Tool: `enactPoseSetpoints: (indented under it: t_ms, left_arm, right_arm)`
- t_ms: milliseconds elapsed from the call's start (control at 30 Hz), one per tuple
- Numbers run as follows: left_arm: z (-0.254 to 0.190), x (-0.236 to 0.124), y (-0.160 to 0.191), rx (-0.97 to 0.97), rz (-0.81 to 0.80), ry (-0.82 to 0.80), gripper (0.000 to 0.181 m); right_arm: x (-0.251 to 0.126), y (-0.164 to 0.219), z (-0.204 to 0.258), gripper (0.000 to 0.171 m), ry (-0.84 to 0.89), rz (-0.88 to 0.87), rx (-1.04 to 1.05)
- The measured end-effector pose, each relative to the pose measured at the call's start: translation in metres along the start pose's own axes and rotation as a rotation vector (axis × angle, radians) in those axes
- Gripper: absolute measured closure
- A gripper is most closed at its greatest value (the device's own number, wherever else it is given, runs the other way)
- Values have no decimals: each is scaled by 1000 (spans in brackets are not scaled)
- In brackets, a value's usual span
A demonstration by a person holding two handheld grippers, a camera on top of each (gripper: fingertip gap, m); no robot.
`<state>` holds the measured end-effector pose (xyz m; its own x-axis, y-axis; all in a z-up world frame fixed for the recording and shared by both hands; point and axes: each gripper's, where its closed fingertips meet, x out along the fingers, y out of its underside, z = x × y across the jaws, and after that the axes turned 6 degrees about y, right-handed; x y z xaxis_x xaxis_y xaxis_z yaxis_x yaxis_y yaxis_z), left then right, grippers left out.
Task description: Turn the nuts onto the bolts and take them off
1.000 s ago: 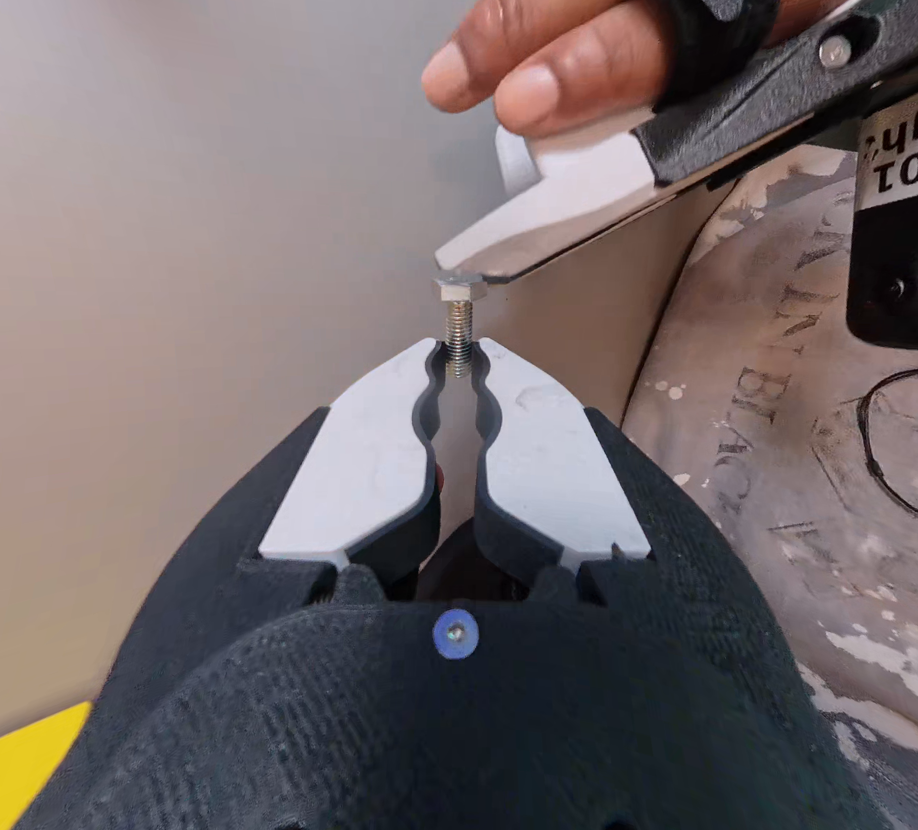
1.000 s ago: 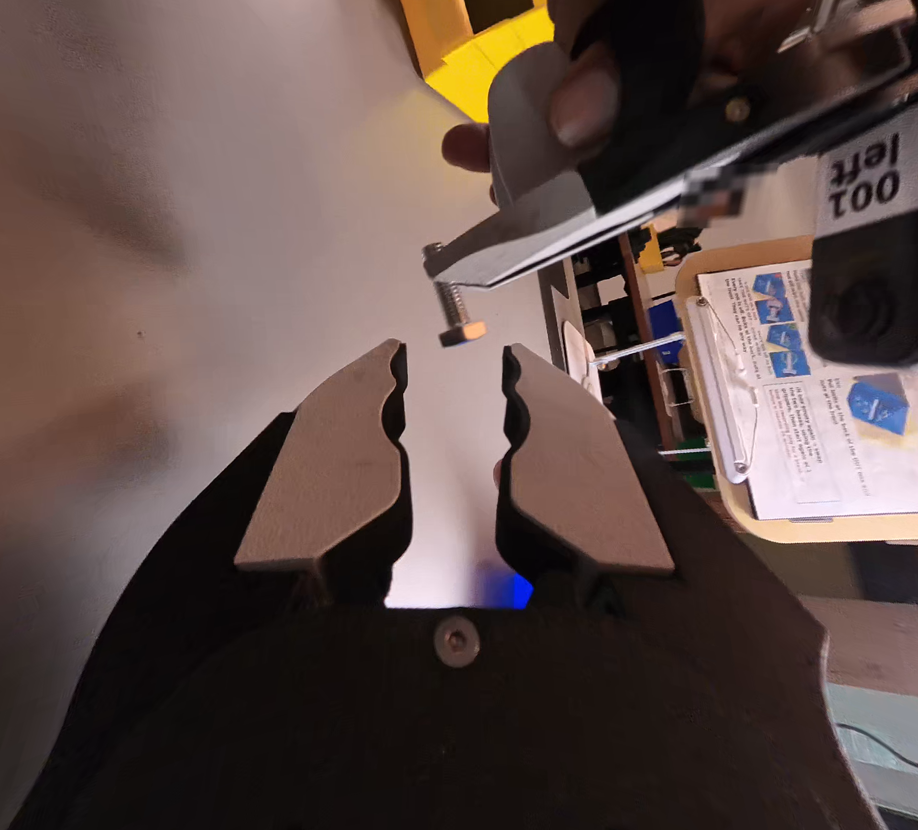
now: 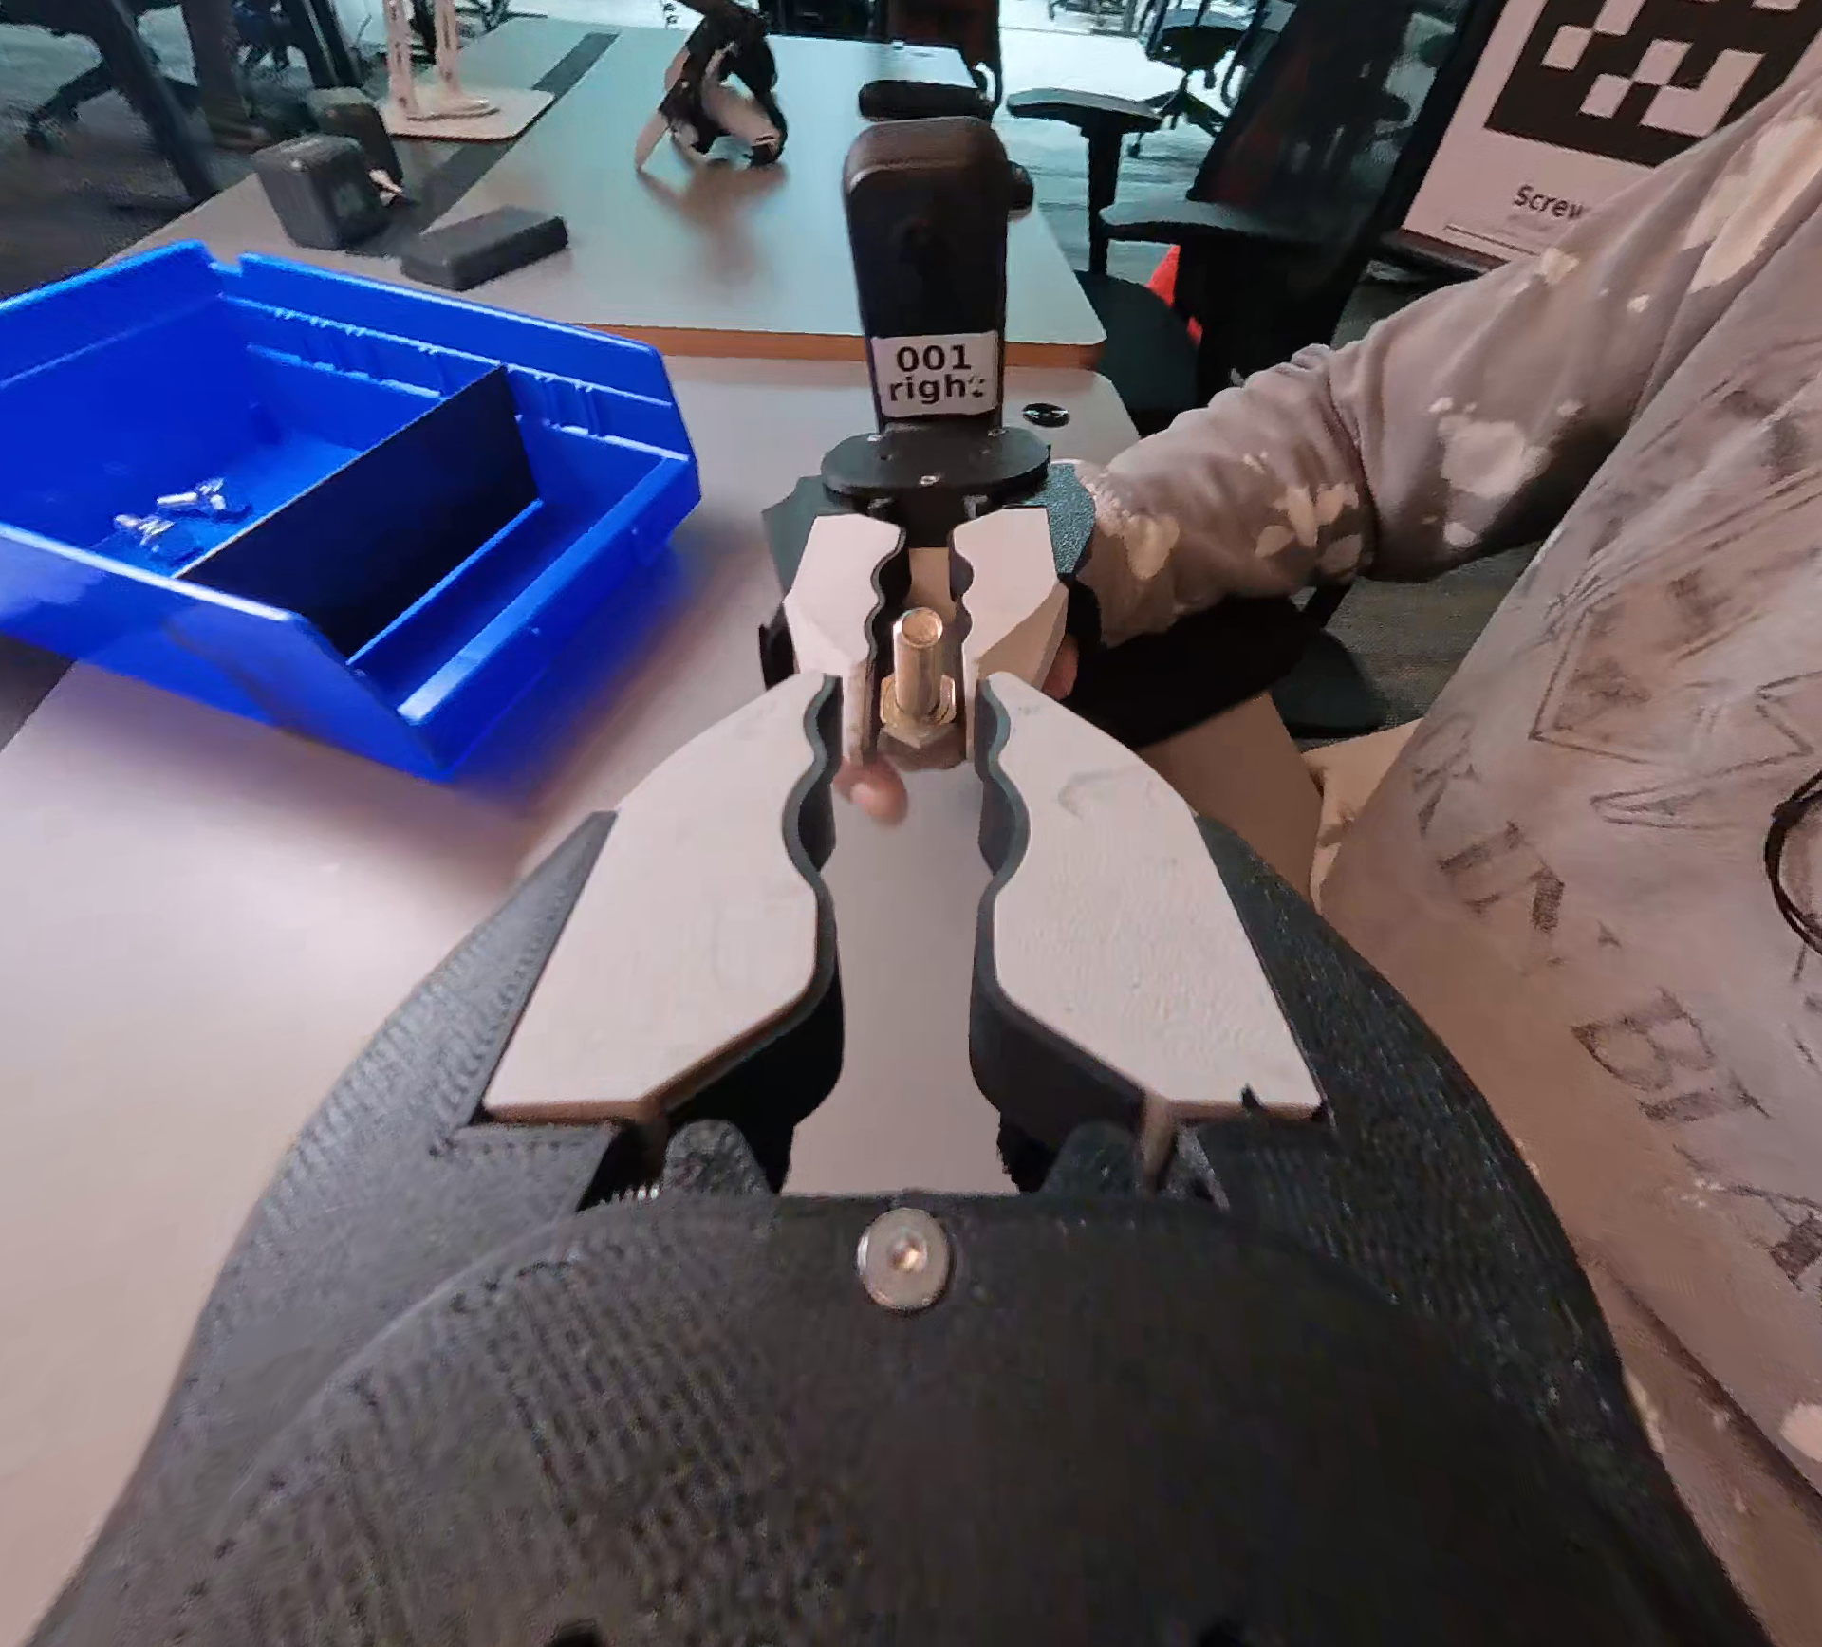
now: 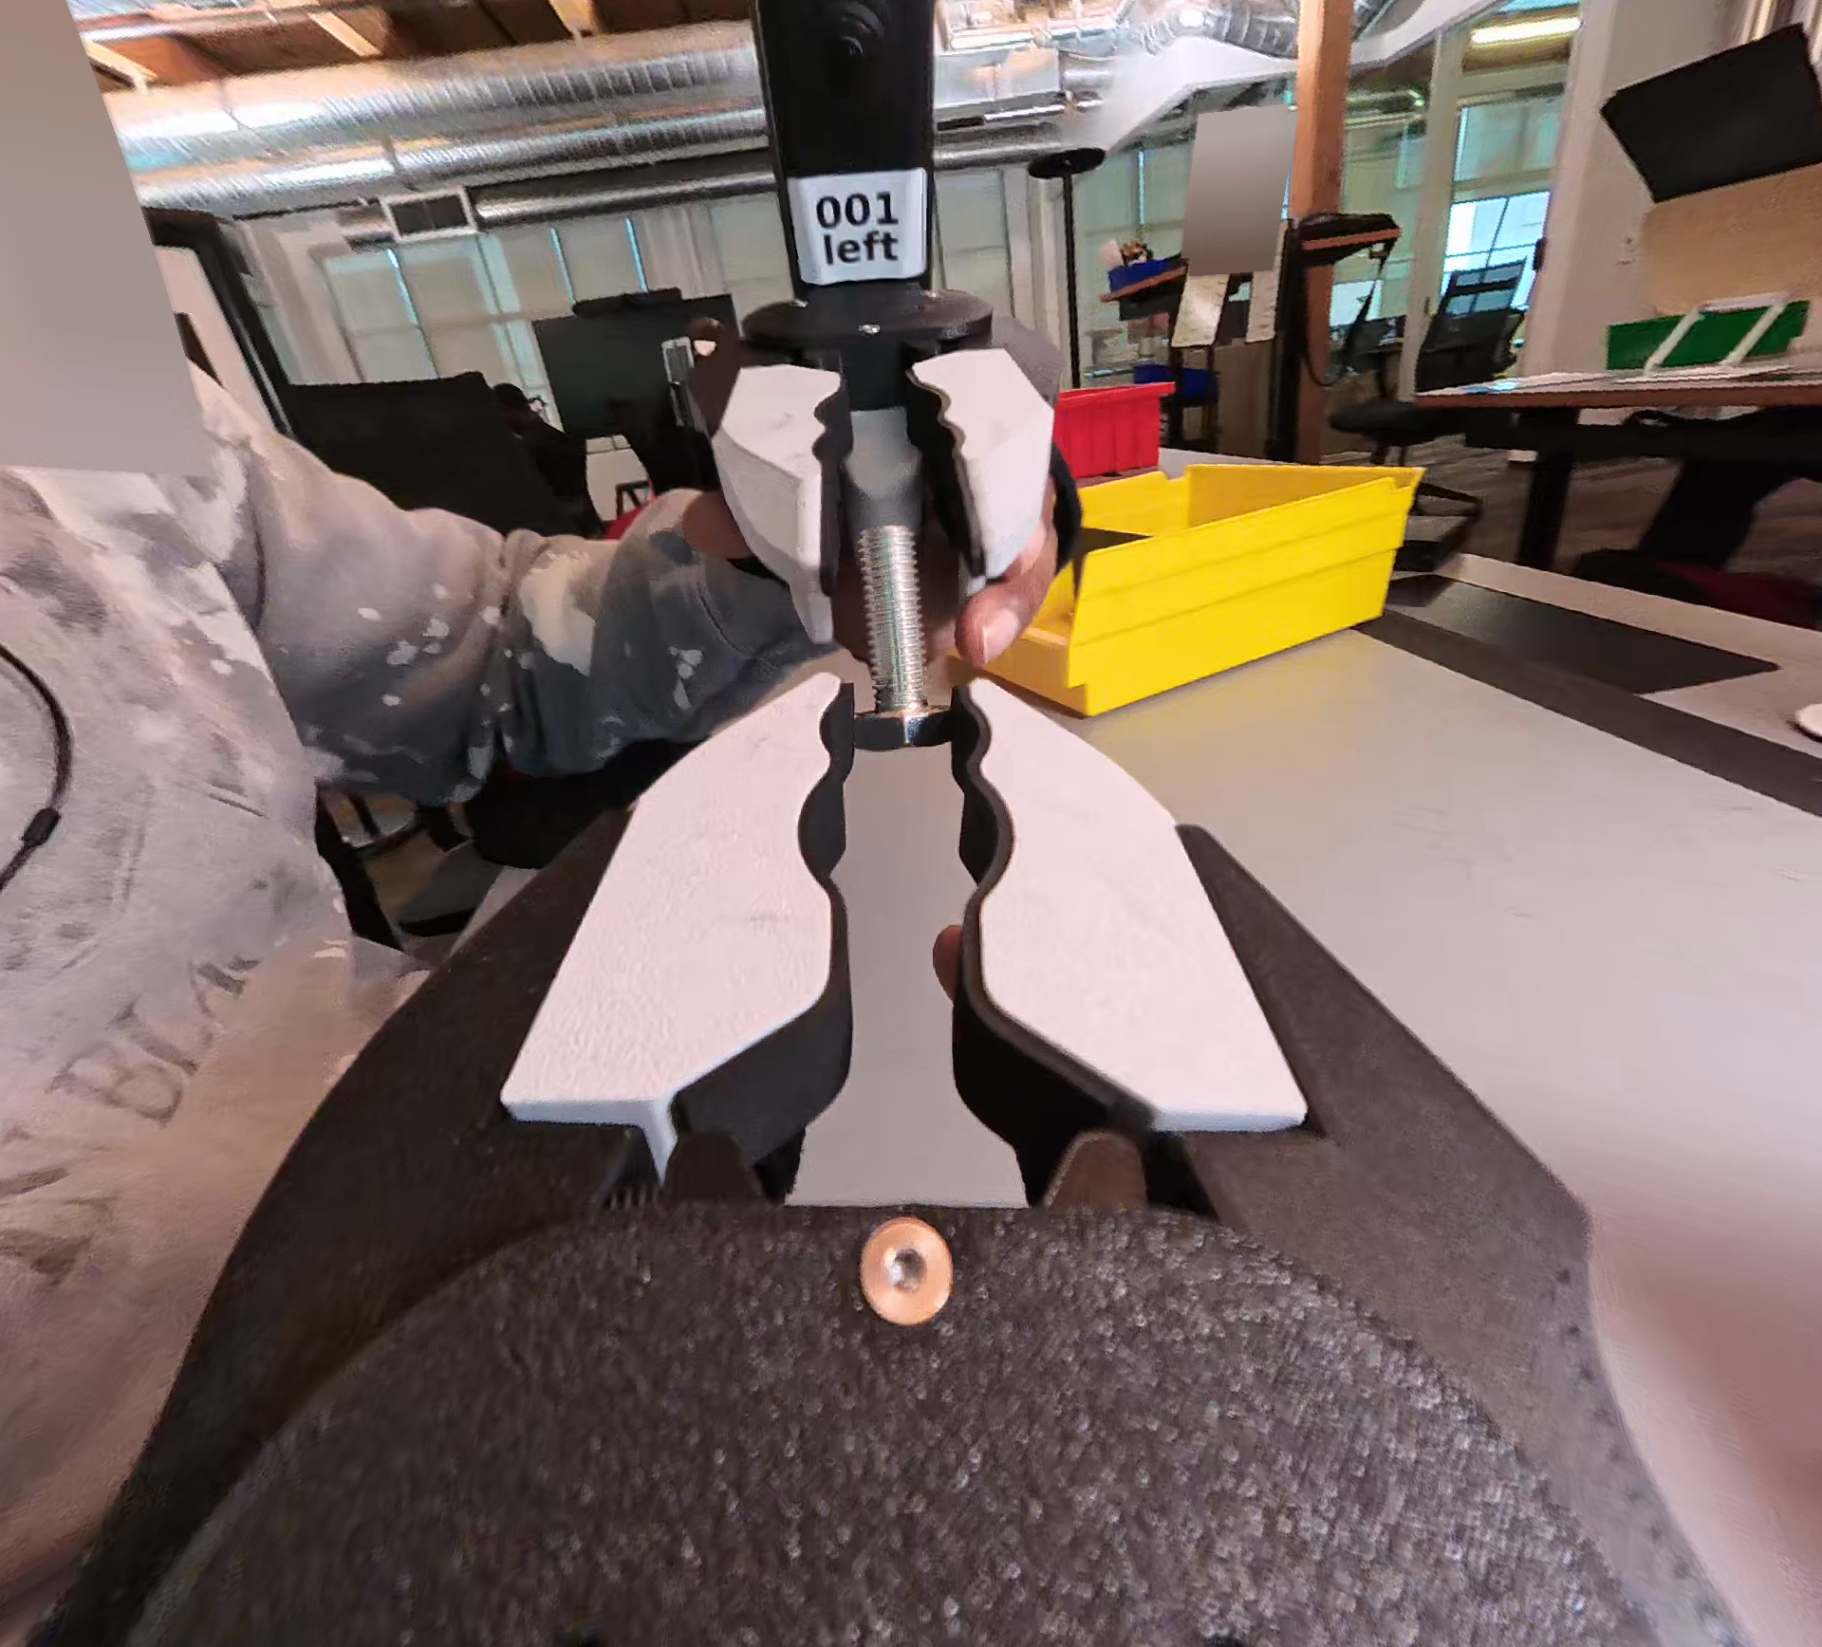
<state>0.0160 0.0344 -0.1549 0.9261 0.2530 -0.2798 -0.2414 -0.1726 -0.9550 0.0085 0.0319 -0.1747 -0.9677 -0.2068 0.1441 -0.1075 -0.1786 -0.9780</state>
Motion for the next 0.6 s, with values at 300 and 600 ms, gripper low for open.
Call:
enactPoseSetpoints:
  t_ms: [300, 600]
  left_arm:
    - [-6, 12, 16, 64, 110, 42, 171]
    - [-3, 11, 27, 8, 119, 71, 171]
  right_arm:
    - [9, 17, 6, 153, 11, 81, -96]
    - [11, 34, 1, 152, 32, 178, -128]
